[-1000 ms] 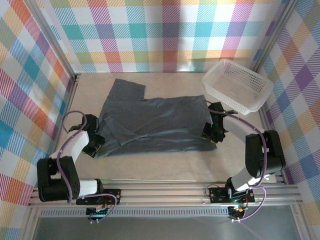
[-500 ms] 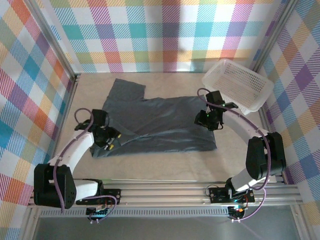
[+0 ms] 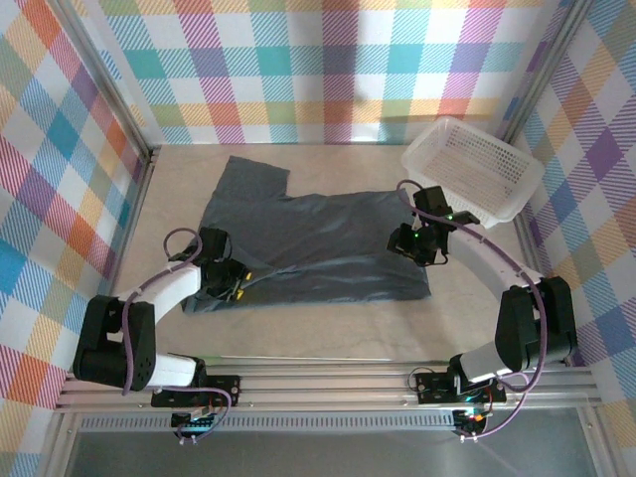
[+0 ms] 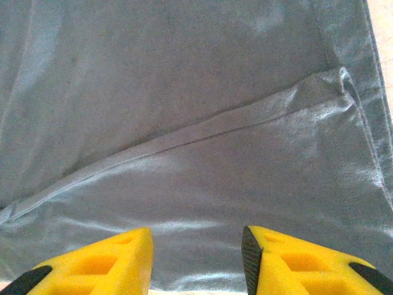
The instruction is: Fold and stack the t-shirts
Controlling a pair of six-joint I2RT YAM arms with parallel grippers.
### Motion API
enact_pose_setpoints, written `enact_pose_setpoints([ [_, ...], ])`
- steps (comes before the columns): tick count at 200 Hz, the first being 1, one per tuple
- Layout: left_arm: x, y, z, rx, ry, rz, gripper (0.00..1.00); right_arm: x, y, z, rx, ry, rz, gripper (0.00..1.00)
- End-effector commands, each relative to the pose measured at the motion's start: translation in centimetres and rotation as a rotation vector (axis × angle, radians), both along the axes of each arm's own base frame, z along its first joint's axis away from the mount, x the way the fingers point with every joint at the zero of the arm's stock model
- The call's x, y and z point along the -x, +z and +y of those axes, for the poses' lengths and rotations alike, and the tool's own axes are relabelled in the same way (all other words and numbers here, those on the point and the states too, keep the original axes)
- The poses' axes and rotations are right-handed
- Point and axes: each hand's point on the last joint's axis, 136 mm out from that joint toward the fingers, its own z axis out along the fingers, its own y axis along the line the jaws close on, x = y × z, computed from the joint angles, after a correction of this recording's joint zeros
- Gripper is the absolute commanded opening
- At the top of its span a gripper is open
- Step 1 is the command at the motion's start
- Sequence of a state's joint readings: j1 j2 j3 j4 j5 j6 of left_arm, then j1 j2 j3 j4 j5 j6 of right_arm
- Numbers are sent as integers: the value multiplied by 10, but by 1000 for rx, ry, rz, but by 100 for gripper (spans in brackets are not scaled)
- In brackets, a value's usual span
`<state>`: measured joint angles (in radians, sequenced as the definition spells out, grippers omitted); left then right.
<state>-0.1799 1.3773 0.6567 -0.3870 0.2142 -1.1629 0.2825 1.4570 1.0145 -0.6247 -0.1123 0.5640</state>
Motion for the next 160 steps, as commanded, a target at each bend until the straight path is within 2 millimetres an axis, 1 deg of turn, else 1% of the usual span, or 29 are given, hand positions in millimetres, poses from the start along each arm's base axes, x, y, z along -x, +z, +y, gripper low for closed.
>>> enact_pose_setpoints([
  [1, -5, -4, -3, -11, 0, -9, 30, 6, 4, 4, -25, 3, -5, 43],
  [22, -10, 1, -5, -23, -9, -27, 13, 6, 6, 1, -15, -8, -13, 42],
  [41, -21, 18, -8, -69, -56, -68, 0, 6, 8, -2, -1, -26, -21, 40],
  [65, -32, 30, -18, -137, -151, -65, 0, 7, 9, -4, -2, -40, -26, 40],
  [105, -49, 30, -32, -257, -326, -12, 0, 9, 14, -6, -2, -44, -35, 40],
  [126, -64, 36, -40, -341, -424, -4, 0, 9, 19, -6, -4, -45, -45, 40],
  [160, -80, 42, -55, -472, -564, -4, 0, 9, 19, -6, -3, -46, -43, 40],
])
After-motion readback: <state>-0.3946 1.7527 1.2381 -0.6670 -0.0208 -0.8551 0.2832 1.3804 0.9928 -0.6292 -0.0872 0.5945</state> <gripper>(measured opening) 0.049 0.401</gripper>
